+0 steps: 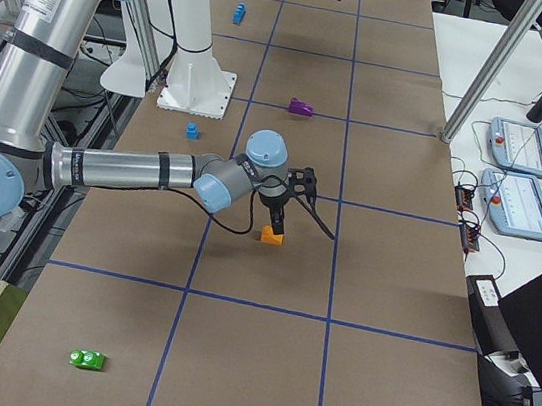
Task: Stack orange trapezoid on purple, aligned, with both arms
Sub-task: 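Set the purple block down at center, open and withdraw the left gripper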
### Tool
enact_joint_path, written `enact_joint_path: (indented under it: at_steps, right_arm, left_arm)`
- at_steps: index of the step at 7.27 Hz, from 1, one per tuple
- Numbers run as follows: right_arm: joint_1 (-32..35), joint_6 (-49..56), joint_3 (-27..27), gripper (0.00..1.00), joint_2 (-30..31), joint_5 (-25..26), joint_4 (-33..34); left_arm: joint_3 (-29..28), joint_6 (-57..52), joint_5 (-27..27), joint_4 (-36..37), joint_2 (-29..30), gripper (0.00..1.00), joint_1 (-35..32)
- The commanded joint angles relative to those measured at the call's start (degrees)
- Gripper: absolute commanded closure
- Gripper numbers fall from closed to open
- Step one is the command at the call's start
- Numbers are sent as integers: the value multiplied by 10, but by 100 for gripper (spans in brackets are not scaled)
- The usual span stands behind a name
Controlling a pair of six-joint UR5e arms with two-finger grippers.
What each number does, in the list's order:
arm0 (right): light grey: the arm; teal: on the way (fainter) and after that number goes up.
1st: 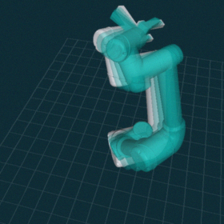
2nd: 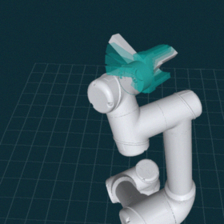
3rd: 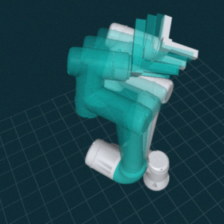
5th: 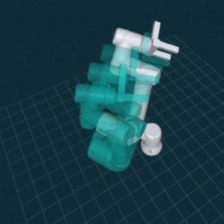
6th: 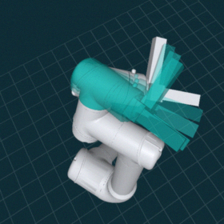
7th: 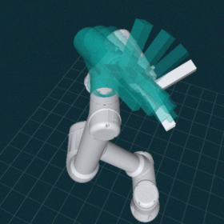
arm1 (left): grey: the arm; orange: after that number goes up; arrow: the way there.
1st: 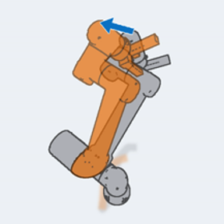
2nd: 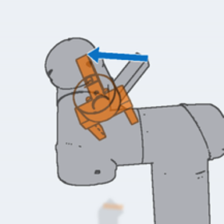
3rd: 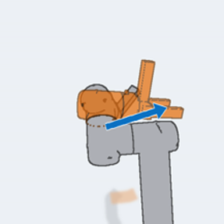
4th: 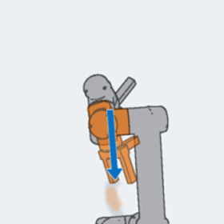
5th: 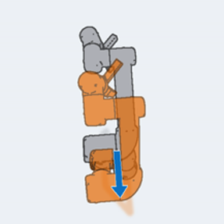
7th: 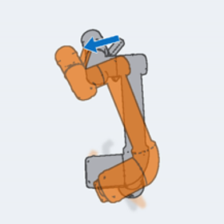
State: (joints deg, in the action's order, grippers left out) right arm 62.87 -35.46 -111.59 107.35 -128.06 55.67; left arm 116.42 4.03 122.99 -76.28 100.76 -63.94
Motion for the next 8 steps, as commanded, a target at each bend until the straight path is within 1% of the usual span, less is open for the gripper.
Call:
enact_joint_path:
  at_steps: [1,2,3,4,7,8]
  right_arm:
    - [-109,-168,13,0,-2,111,-34]
    - [-141,-195,55,0,-26,149,-64]
    - [-148,-196,112,0,-47,151,-117]
    - [-151,-196,135,0,-50,152,-145]
    - [-155,-195,135,7,-31,152,-146]
    - [-155,-193,134,15,-20,155,-146]
  left_arm:
    - [-1,-33,10,0,-16,0,-26]
    - [0,-33,10,0,-17,0,-27]
    - [0,-33,10,0,-17,0,-26]
    - [0,-33,10,0,-17,0,-26]
    - [1,-28,10,-1,-16,0,-25]
    - [2,-26,10,0,-16,0,-24]
